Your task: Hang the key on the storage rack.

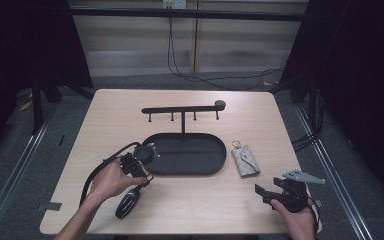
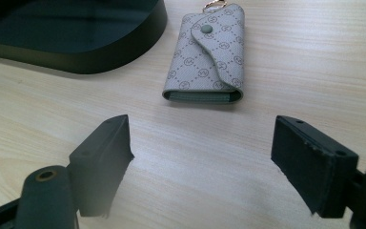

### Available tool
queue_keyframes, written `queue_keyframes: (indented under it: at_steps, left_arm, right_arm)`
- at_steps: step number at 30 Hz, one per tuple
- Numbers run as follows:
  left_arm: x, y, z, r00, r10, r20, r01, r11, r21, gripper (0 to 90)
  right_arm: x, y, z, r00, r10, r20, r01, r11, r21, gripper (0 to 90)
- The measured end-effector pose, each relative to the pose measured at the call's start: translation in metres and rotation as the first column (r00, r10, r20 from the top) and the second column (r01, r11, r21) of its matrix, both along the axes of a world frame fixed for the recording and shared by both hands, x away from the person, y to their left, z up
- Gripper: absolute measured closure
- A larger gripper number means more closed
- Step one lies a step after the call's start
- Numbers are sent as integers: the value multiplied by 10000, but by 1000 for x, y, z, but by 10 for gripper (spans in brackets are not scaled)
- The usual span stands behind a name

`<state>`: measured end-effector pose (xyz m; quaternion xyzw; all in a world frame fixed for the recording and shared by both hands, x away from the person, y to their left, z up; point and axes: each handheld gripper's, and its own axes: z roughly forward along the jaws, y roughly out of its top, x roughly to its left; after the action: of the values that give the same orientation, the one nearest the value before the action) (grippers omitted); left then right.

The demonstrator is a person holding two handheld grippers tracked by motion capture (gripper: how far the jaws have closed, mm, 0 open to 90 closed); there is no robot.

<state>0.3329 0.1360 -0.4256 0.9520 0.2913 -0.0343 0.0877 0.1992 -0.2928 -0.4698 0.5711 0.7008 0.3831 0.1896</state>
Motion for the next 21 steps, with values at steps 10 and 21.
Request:
queue_keyframes:
  at_steps: [10,21]
  left_arm:
    - [3,20,25,9989,319,352,-303,9985,-451,706]
    - [3,36,46,9946,487,912,-428,9969,-660,707]
  right_arm:
    - [0,0,0,10000,-88,10,88,10000,-37,200]
    - [0,0,0,10000,-54,-27,54,10000,-10,198]
